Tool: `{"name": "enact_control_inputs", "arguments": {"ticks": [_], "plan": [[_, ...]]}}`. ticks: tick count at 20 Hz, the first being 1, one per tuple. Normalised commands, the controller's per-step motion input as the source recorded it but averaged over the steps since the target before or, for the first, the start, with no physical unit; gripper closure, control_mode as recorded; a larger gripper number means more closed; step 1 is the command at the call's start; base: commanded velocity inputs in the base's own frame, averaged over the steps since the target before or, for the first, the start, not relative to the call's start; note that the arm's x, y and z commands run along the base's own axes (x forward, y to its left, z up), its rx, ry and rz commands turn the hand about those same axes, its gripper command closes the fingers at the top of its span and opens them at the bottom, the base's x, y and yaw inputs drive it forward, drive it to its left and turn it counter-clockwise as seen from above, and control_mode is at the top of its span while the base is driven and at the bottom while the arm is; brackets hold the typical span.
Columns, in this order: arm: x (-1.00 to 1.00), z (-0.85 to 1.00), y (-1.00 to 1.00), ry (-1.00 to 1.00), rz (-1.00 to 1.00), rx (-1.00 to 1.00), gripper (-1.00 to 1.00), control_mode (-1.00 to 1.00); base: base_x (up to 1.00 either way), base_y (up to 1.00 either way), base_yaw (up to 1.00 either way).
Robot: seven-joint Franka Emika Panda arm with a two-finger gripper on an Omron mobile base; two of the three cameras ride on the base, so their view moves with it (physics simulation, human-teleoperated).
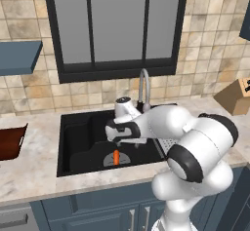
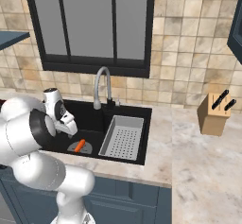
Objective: Pick up all produce items and place them in the sink. Turn on the sink faucet to wash them. Then turn the sink off and put them in the tray.
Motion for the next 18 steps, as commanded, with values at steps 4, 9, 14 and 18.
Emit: {"name": "enact_control_inputs", "arguments": {"ticks": [4,9,14,18], "plan": [[0.14,-0.33,0.18,0.00,-0.08,0.00,-1.00,-1.00,0.00,0.00,0.00],[0.19,-0.30,0.04,-0.01,-0.05,0.00,-1.00,-1.00,0.00,0.00,0.00],[0.28,-0.27,0.00,-0.04,-0.02,0.00,-1.00,-1.00,0.00,0.00,0.00],[0.33,-0.29,0.01,-0.05,0.00,0.00,-1.00,-1.00,0.00,0.00,0.00]]}}
